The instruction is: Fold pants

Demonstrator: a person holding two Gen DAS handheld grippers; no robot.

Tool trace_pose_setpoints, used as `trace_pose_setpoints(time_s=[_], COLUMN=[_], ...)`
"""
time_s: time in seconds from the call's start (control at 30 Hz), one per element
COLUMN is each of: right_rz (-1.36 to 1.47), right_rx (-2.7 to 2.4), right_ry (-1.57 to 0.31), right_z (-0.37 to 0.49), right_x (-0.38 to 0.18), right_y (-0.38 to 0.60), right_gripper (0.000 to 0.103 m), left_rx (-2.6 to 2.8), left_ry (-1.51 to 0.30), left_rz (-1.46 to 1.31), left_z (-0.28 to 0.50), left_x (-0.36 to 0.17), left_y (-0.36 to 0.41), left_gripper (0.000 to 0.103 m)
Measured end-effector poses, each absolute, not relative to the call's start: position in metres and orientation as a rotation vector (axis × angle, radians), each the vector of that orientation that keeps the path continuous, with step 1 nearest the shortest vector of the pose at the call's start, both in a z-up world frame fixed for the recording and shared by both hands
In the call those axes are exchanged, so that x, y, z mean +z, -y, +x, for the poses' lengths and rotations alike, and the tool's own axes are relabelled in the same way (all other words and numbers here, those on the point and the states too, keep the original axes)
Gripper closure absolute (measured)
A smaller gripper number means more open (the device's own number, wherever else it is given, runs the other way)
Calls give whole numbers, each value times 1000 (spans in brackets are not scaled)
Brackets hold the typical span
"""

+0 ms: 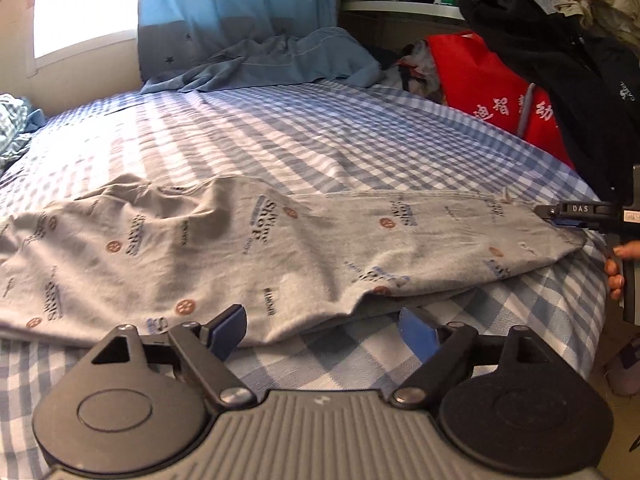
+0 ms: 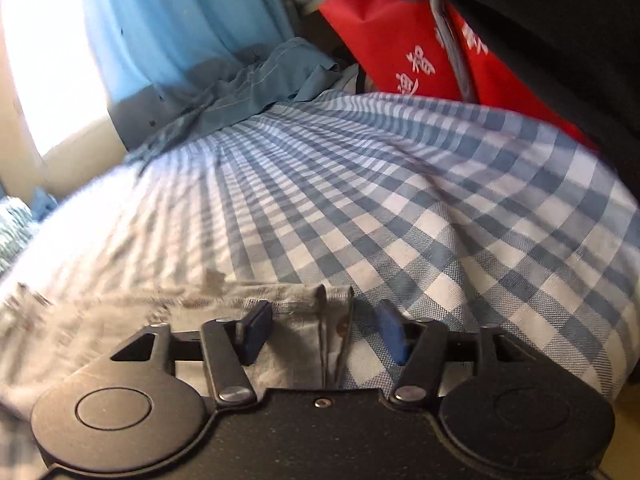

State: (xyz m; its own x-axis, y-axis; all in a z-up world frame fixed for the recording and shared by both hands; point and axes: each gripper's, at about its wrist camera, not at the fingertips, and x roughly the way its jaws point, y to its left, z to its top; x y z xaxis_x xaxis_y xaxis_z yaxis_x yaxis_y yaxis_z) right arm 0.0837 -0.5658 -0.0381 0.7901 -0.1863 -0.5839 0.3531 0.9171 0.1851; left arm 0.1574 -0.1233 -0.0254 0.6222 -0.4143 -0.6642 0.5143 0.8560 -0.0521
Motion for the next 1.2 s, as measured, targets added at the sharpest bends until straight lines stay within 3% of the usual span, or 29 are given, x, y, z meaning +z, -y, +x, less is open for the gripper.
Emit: trace_pose_setpoints(time_s=[0.2,0.43,0.53,0.63,0.7,0.97,1.03,1.07,1.1,1.2], right_rz=[258,193,149,295,271,331,349,349,338,251], right_rx=[-305,-337,-449,-354,-297,-188,-184,-187,-188,-211], right_ry=[-566,-475,-412,-482,-502,-599,-603,-605,-615,-635], right_z=[81,65,54,60,60,71,72,72,73,73], right_x=[-37,-11,3,1,-2,-30,-34,-35,-35,-32], right_y=[550,559,580,605,597,581,577,575,572,563], right_gripper=[95,103,103,102,83,61,61,67,83,93], left_rx=[-484,-429,-397,-355,-313,-236,-217,-209,-201,-171], left_ry=[-719,-708,-691,-709,-721,-727,-724,-722,-720,-714], left_rz=[114,66,35,2,-27,-65,-92,-105,-120,-143], left_z=[157,160,161,167,168,157,156,156,156,158], left_x=[-22,-16,-13,-18,-20,-24,-24,-24,-23,-21], left_y=[110,92,81,67,57,16,7,2,-2,-16], left_gripper=[16,15,10,9,9,9,9,9,8,8])
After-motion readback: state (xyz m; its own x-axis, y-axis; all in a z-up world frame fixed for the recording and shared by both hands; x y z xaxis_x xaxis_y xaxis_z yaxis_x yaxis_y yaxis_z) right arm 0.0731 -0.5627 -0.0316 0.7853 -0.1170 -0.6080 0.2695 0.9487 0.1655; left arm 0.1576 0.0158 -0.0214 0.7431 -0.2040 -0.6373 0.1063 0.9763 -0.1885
